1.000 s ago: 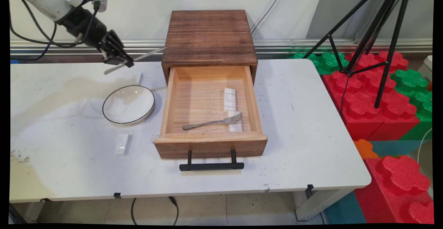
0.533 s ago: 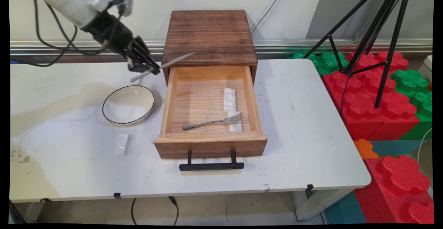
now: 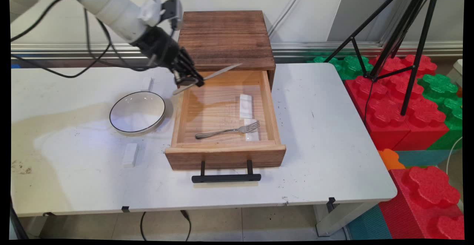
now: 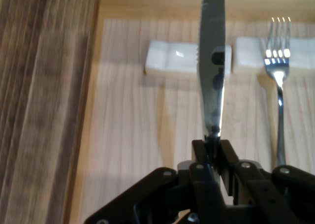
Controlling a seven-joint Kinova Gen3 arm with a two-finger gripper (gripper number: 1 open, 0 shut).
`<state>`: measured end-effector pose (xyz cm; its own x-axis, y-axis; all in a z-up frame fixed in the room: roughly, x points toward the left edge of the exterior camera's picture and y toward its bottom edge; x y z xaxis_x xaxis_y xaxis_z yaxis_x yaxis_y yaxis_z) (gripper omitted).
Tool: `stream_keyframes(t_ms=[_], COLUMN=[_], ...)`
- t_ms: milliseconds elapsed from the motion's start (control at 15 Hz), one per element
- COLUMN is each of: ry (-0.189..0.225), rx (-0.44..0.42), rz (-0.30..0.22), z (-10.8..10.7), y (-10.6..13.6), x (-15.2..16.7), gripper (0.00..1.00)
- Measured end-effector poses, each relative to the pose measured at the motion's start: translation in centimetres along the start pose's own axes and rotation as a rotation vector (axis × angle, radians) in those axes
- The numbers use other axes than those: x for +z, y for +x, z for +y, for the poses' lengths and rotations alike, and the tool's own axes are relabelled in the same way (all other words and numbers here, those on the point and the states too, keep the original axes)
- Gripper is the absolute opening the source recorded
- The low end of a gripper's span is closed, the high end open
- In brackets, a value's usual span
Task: Place the picked object into the drawer
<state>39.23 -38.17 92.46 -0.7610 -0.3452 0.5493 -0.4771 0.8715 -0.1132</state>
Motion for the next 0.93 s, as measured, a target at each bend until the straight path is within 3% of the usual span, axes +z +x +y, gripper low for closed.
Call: stream_keyframes(t_ms=[467,933], ry=[0.025,0.045], rx=[0.017,0.057], rz=[0.010,-0.040], z=[0.2,-0.3], y=[3.9,5.2], x=[4.6,9.5], gripper=[0.00,0.00])
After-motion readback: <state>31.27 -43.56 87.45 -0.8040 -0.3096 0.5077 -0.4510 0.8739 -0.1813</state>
